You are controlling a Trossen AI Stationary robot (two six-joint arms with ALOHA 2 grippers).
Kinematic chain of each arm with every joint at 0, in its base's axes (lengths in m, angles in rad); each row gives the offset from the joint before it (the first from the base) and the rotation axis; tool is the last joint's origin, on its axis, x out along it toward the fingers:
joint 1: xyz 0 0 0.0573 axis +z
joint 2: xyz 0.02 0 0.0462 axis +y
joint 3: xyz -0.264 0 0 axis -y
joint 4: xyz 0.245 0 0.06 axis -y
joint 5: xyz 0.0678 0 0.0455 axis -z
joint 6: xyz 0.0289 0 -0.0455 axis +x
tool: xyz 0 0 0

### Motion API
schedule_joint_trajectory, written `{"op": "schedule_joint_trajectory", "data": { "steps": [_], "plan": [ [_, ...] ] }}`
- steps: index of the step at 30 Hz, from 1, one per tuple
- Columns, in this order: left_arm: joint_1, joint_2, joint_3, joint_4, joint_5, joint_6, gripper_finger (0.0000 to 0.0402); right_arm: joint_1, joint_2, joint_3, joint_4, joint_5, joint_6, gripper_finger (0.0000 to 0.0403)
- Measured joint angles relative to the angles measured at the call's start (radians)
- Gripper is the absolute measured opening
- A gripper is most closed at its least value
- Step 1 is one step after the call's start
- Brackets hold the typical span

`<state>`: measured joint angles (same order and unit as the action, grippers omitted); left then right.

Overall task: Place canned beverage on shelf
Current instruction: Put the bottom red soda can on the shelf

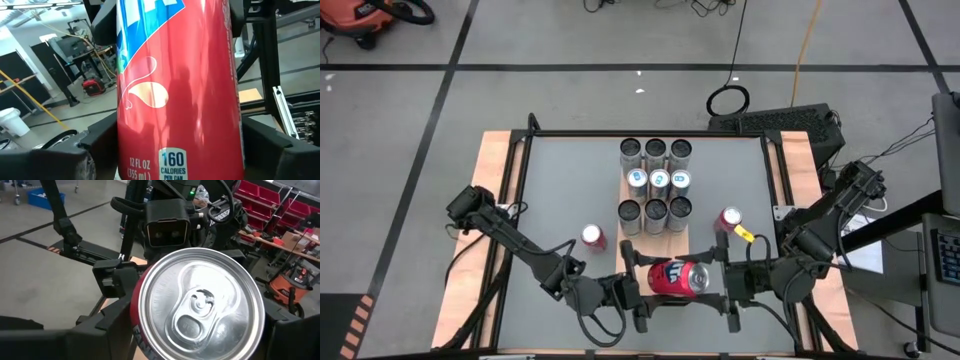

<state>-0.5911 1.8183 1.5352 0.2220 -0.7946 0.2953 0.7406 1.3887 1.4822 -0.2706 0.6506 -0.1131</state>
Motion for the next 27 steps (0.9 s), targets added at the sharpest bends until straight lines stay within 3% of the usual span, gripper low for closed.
{"op": "schedule_joint_trajectory", "data": {
  "steps": [8,14,19,27],
  "plan": [
    [-0.011,0.000,0.000,-0.007,-0.018,-0.025,0.0289,0.000,0.000,0.002,-0.032,-0.011,0.042,0.0255],
    [-0.043,0.000,-0.002,-0.033,-0.026,-0.043,0.0289,0.010,-0.001,0.002,-0.140,-0.078,0.047,0.0313],
    [-0.080,0.000,-0.002,-0.070,-0.007,-0.172,0.0289,0.032,0.002,0.002,-0.250,-0.071,0.048,0.0351],
    [-0.067,0.000,-0.002,-0.206,0.313,-0.546,0.0289,0.080,0.067,0.001,-0.244,-0.050,-0.143,0.0359]
  ]
}}
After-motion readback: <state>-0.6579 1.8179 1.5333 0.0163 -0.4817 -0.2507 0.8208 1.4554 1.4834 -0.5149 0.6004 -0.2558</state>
